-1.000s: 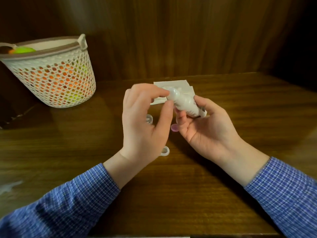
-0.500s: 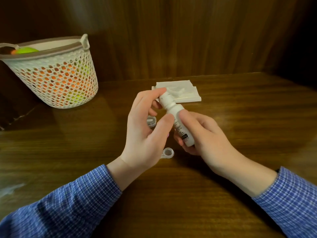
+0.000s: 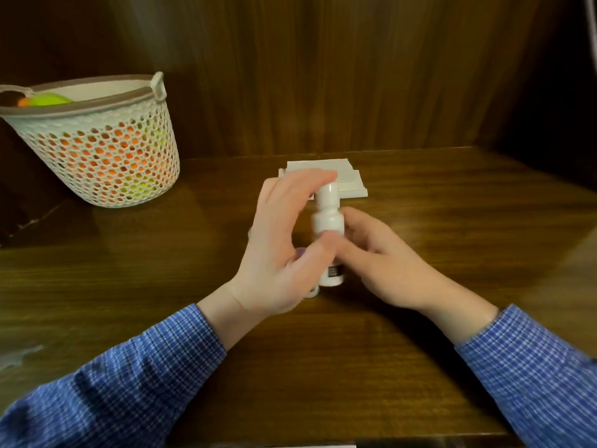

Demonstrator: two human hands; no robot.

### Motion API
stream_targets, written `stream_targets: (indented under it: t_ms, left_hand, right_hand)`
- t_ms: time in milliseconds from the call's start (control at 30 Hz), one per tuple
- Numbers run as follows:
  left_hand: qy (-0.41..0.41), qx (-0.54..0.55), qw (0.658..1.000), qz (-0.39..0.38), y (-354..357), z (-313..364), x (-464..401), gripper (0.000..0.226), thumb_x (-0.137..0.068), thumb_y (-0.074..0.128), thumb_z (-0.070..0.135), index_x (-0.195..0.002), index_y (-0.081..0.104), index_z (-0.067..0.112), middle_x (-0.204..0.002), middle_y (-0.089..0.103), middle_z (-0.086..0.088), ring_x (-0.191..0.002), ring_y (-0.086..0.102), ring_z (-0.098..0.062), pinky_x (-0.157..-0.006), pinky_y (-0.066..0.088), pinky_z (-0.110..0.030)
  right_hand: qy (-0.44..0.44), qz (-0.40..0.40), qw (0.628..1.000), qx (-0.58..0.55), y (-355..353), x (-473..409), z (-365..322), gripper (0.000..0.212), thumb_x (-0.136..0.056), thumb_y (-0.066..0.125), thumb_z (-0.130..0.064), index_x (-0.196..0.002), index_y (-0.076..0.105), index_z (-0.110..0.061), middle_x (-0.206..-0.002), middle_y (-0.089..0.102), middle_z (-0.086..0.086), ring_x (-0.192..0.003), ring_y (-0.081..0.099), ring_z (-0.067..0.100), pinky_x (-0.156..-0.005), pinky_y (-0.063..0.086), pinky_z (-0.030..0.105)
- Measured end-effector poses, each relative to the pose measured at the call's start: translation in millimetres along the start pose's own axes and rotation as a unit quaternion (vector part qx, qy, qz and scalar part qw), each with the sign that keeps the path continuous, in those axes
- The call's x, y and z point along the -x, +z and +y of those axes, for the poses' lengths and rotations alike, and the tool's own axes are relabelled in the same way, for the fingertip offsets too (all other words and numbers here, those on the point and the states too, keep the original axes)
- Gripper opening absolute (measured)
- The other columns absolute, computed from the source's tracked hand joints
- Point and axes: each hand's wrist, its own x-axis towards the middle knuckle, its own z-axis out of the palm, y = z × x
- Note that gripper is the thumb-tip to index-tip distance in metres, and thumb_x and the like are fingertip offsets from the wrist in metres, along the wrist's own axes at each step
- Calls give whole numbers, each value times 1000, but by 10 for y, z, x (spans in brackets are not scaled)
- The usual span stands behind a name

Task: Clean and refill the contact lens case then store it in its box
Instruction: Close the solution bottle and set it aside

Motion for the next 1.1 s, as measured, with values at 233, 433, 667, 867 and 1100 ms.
stream_targets:
  t_ms: [233, 433, 667, 867, 1100]
  left_hand:
    - [4, -147, 983, -111, 365, 233, -526, 52, -87, 55, 40, -136, 62, 26, -135, 62, 11, -128, 45, -9, -104, 41, -34]
    - [49, -179, 951, -247, 1337, 327, -1244, 59, -90, 61, 35, -147, 49, 25, -150, 50, 7, -135, 40, -17, -108, 45, -42]
    - [46, -199, 932, -301, 2022, 225, -1676, 60, -85, 70, 19, -142, 52, 17, -146, 51, 0, -126, 45, -23, -103, 48, -46]
    - [33, -182, 934, -305, 2079, 130, -1740, 68, -85, 73, 13, -148, 49, 18, -151, 49, 1, -133, 44, -23, -108, 46, -45]
    - [18, -165, 941, -296, 1504, 333, -1716, 80, -89, 66, 15, -160, 31, 23, -172, 14, 0, -158, 12, -29, -123, 24, -44]
  right_hand:
    - [21, 178, 976, 125, -584, 196, 166, 24, -93, 72, -31, -114, 62, -27, -98, 73, -13, -91, 71, 4, -72, 60, 22]
    - [107, 384, 870, 291, -1480, 320, 450, 30, -86, 79, -36, -103, 55, -28, -91, 61, -16, -75, 58, 1, -61, 43, 16]
    - [179, 446, 829, 284, -1918, 224, 801, 31, -90, 77, -24, -113, 56, -20, -99, 58, -7, -83, 59, 13, -71, 48, 27]
    - [207, 435, 833, 272, -2003, 165, 851, 44, -88, 79, -26, -123, 55, -17, -113, 65, 3, -88, 58, 14, -74, 53, 30]
    - [264, 429, 821, 267, -1947, 344, 551, 88, -79, 87, -30, -145, 30, -16, -136, 56, 10, -118, 61, 29, -90, 56, 42]
